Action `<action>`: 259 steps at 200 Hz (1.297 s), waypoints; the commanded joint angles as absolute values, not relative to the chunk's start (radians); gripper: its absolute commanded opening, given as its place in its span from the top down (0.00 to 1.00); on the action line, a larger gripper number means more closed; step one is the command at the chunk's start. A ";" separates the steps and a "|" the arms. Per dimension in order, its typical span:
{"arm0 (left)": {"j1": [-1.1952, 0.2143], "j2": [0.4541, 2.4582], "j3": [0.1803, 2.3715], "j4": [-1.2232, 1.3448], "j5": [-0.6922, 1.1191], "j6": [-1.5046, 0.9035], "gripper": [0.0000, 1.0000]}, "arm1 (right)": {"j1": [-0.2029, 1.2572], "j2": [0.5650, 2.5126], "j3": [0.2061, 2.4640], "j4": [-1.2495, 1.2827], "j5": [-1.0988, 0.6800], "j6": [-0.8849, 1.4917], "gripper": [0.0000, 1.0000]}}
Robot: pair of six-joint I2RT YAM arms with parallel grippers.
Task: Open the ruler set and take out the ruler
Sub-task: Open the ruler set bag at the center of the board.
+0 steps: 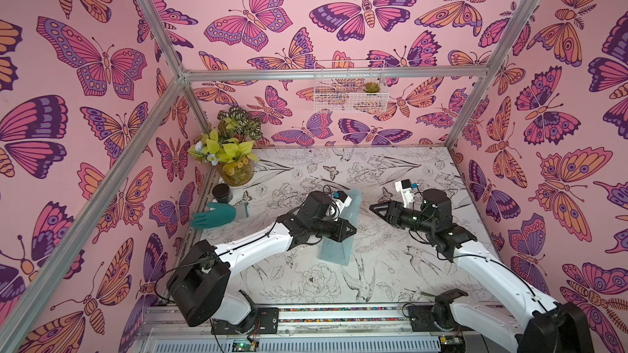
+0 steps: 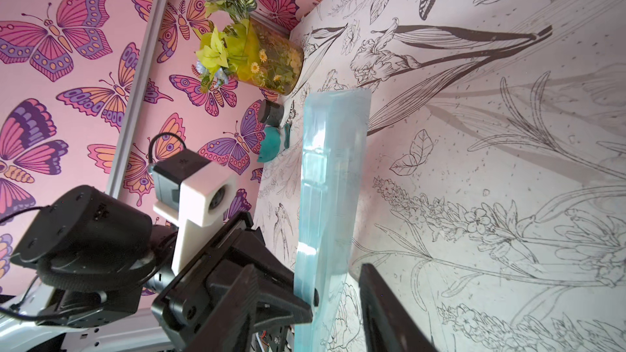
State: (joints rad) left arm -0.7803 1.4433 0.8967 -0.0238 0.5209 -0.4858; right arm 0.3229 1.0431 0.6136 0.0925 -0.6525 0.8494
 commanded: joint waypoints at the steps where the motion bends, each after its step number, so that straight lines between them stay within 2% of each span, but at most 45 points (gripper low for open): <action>1: -0.785 1.410 0.882 0.025 0.558 -0.439 1.00 | 0.319 1.066 0.604 0.186 -0.676 0.880 0.49; 148: -0.802 1.461 0.891 0.053 0.554 -0.458 1.00 | 0.371 1.248 0.674 0.299 -0.650 0.897 0.59; 259: -0.805 1.505 0.906 0.055 0.547 -0.453 1.00 | 0.394 1.298 0.725 0.266 -0.621 0.901 0.91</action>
